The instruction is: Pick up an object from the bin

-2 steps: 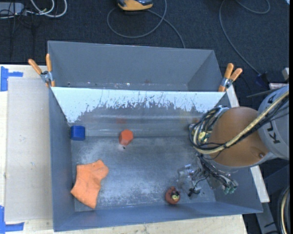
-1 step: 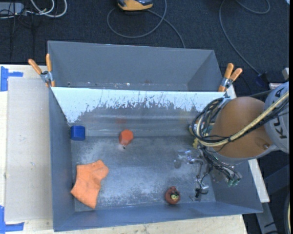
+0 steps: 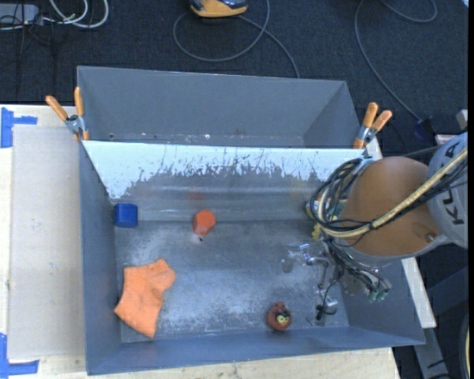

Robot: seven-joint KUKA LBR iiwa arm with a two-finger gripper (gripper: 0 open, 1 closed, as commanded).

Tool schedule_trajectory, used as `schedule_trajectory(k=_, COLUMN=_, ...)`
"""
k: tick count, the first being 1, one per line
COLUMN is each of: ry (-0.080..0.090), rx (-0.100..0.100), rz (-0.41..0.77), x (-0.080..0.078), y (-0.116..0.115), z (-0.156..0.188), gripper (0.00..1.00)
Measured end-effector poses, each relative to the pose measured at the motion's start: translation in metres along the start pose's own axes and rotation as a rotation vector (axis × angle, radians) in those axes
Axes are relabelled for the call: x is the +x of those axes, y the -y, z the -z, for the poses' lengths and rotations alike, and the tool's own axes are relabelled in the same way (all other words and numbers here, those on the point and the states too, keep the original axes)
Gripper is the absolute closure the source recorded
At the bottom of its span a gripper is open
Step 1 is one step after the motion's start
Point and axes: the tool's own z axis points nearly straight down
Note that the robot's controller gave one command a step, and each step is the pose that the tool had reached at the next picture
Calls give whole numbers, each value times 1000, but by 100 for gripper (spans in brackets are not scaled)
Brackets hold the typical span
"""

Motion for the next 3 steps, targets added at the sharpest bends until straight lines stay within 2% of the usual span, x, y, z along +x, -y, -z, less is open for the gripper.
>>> schedule_trajectory(k=1, ry=3, rx=2, rz=44, x=-5, y=-36, z=-42, gripper=0)
schedule_trajectory(k=2, ry=2, rx=-1, rz=60, x=-12, y=-51, z=-58, gripper=0)
schedule_trajectory(k=3, ry=6, rx=1, rz=200, x=-7, y=-38, z=-54, gripper=0)
